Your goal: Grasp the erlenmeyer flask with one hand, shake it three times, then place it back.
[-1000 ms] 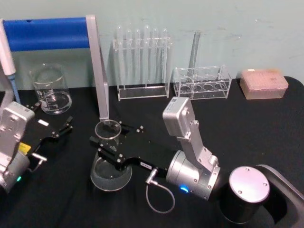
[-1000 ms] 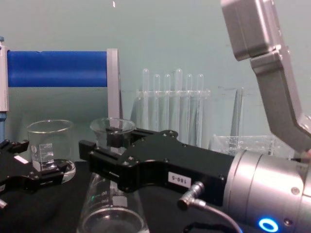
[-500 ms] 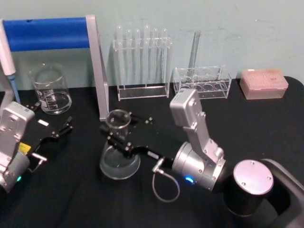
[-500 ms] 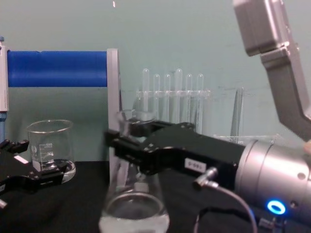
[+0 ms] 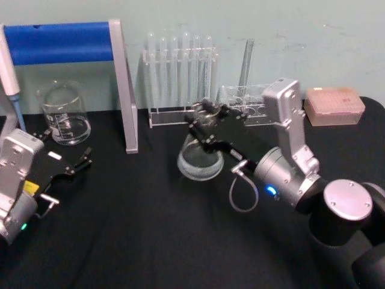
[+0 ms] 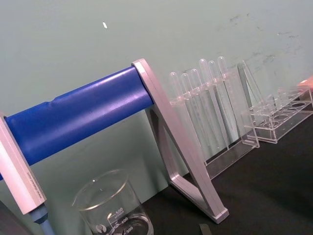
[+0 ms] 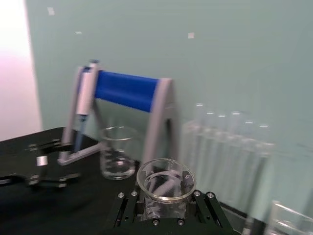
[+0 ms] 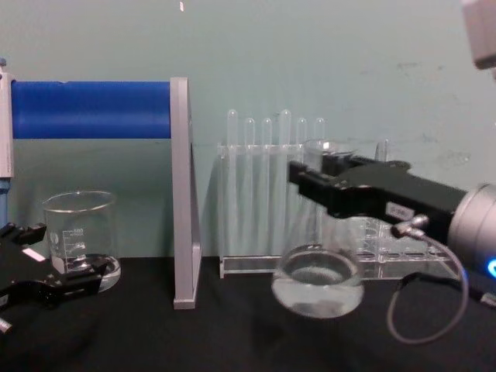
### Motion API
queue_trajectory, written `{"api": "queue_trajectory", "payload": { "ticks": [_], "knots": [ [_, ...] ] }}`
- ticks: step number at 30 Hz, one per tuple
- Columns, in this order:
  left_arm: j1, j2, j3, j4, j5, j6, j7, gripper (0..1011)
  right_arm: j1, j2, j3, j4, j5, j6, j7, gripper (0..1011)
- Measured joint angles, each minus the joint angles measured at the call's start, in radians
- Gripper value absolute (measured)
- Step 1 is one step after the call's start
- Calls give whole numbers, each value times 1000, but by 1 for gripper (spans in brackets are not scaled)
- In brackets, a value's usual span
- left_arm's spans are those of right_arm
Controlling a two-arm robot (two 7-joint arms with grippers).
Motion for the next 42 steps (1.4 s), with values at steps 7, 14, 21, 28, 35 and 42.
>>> {"api": "queue_trajectory", "payload": {
  "ticks": [7,14,21,28,35,42],
  "knots": [
    [0,0,0,0,0,0,0,1001,4,-8,54,20,-13,-5,-33,449],
    [0,0,0,0,0,0,0,1001,3,-16,94,34,-30,-7,-52,449],
    [0,0,0,0,0,0,0,1001,3,-24,123,45,-42,-9,-64,449],
    [0,0,0,0,0,0,0,1001,-2,-33,134,45,-50,-9,-62,449],
    [0,0,0,0,0,0,0,1001,-7,-40,112,35,-52,-4,-31,449],
    [0,0,0,0,0,0,0,1001,-16,-41,73,17,-50,2,10,449]
  ]
}}
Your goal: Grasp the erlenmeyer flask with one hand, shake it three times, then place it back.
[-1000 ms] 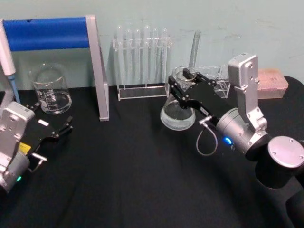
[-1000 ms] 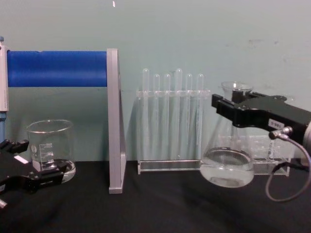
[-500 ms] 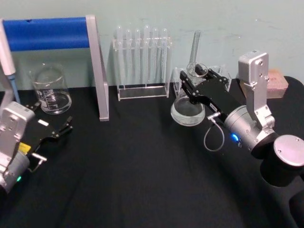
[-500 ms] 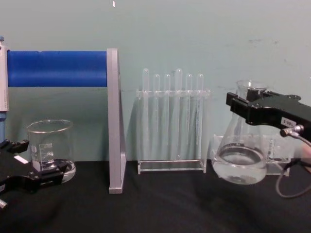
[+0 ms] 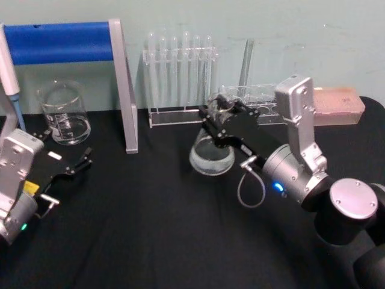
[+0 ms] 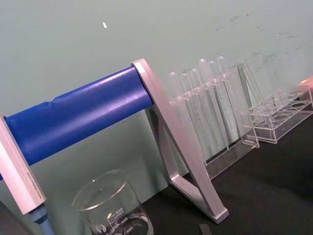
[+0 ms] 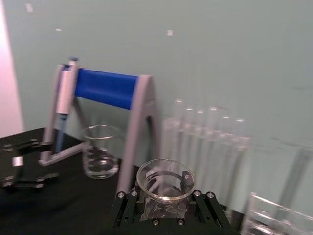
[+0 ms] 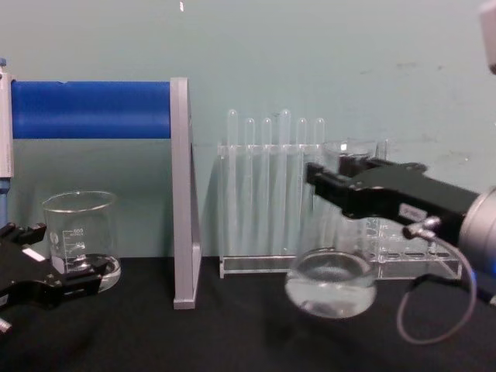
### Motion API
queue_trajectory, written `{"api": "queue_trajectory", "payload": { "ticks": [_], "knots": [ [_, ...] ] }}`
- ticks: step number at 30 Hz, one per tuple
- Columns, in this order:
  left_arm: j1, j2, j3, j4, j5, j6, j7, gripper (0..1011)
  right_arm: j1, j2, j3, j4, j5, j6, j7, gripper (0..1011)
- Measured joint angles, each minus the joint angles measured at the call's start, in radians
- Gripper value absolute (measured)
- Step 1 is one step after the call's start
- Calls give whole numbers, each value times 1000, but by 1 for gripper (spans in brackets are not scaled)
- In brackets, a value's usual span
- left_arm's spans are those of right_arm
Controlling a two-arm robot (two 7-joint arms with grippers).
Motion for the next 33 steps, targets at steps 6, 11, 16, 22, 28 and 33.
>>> {"api": "queue_trajectory", "payload": {
  "ticks": [6,11,16,22,28,33],
  "knots": [
    [0,0,0,0,0,0,0,1001,-13,4,-42,-26,15,6,39,449],
    [0,0,0,0,0,0,0,1001,-23,10,-74,-48,28,10,65,449],
    [0,0,0,0,0,0,0,1001,-36,24,-121,-78,46,15,101,449],
    [0,0,0,0,0,0,0,1001,-44,39,-161,-103,59,22,125,449],
    [0,0,0,0,0,0,0,1001,-46,54,-194,-121,69,23,145,449],
    [0,0,0,0,0,0,0,1001,-46,63,-213,-132,75,23,153,449]
  ]
}}
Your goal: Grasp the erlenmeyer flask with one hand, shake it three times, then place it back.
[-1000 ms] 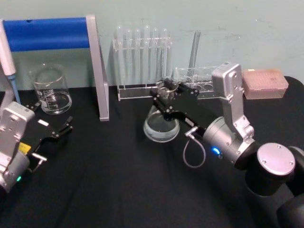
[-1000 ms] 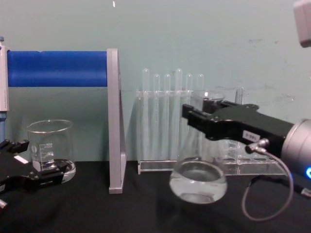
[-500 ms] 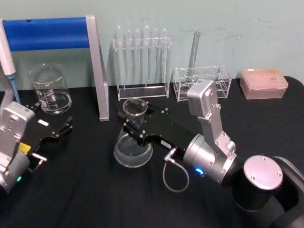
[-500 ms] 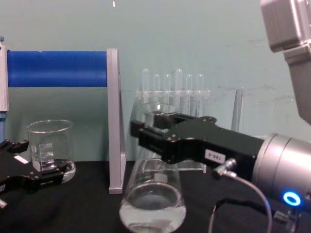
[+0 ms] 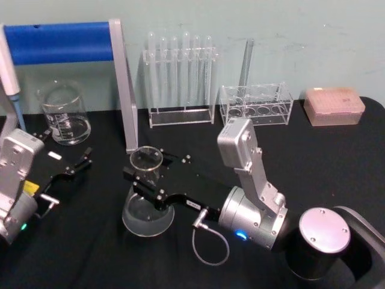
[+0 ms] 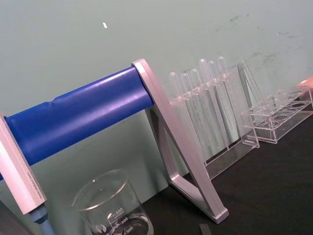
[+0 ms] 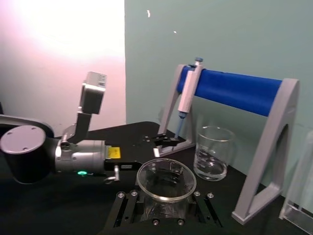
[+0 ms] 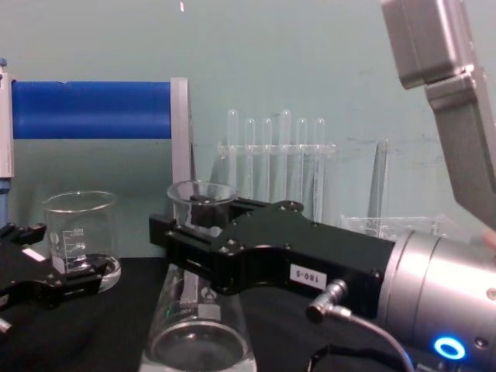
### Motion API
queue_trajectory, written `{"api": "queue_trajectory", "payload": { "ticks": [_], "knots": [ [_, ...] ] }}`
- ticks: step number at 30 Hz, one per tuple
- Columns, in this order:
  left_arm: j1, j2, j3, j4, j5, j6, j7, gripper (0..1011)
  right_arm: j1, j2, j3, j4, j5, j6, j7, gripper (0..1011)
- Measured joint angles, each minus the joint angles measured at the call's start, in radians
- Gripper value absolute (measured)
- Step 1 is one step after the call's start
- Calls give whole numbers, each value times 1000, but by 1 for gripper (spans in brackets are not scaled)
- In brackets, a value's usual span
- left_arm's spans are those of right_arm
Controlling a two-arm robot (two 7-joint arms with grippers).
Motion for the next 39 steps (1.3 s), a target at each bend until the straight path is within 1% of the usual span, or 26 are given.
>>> {"api": "queue_trajectory", "payload": {
  "ticks": [3,6,13,19,22,23,26,33,39],
  "knots": [
    [0,0,0,0,0,0,0,1001,0,6,-11,-4,3,-1,2,449],
    [0,0,0,0,0,0,0,1001,3,9,-13,-3,6,-2,-1,449],
    [0,0,0,0,0,0,0,1001,13,6,4,15,8,-6,-32,449],
    [0,0,0,0,0,0,0,1001,25,-1,42,42,7,-12,-72,449],
    [0,0,0,0,0,0,0,1001,32,-4,67,57,5,-16,-94,449],
    [0,0,0,0,0,0,0,1001,36,-6,80,65,4,-19,-106,449],
    [0,0,0,0,0,0,0,1001,41,-8,99,78,-2,-22,-124,449],
    [0,0,0,0,0,0,0,1001,56,-14,158,116,-24,-31,-168,449],
    [0,0,0,0,0,0,0,1001,61,-18,194,134,-41,-34,-190,449]
  ]
}}
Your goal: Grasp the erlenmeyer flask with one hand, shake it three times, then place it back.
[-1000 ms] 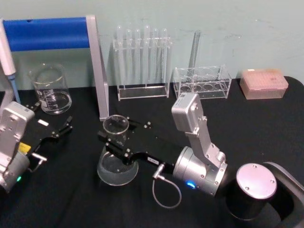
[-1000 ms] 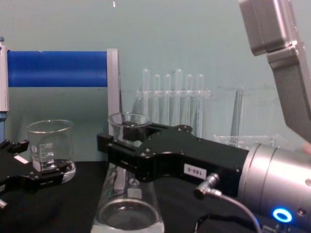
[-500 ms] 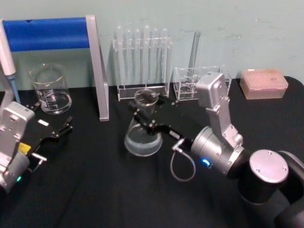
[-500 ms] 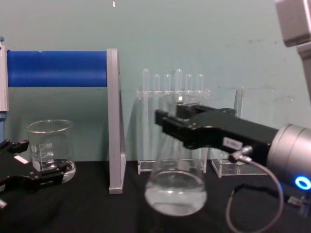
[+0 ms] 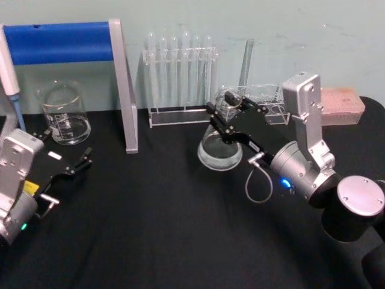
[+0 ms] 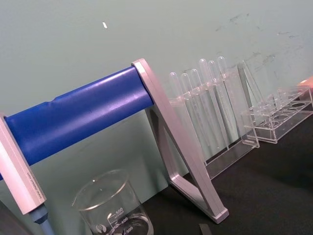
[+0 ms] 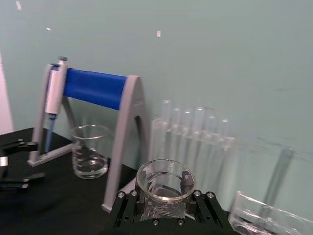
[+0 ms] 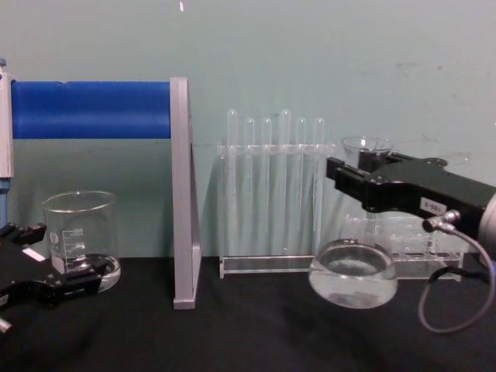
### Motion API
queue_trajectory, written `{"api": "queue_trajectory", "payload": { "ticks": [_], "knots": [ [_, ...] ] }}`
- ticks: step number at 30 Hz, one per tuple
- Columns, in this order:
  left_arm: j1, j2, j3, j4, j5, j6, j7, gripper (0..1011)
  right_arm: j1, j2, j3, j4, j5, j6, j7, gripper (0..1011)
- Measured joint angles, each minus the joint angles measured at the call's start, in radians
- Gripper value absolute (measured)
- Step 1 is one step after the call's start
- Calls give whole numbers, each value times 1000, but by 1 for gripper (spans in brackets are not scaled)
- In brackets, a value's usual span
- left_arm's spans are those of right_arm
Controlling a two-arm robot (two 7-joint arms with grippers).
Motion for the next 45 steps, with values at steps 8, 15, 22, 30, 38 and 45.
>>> {"api": "queue_trajectory", "payload": {
  "ticks": [8,15,22,30,38,45],
  "knots": [
    [0,0,0,0,0,0,0,1001,4,-10,38,18,-18,-2,-13,449],
    [0,0,0,0,0,0,0,1001,2,-18,48,19,-27,-1,-8,449],
    [0,0,0,0,0,0,0,1001,-3,-25,38,12,-28,2,14,449],
    [0,0,0,0,0,0,0,1001,-15,-26,6,-8,-19,9,53,449],
    [0,0,0,0,0,0,0,1001,-24,-22,-22,-25,-5,12,78,449],
    [0,0,0,0,0,0,0,1001,-29,-17,-43,-37,6,13,92,449]
  ]
}}
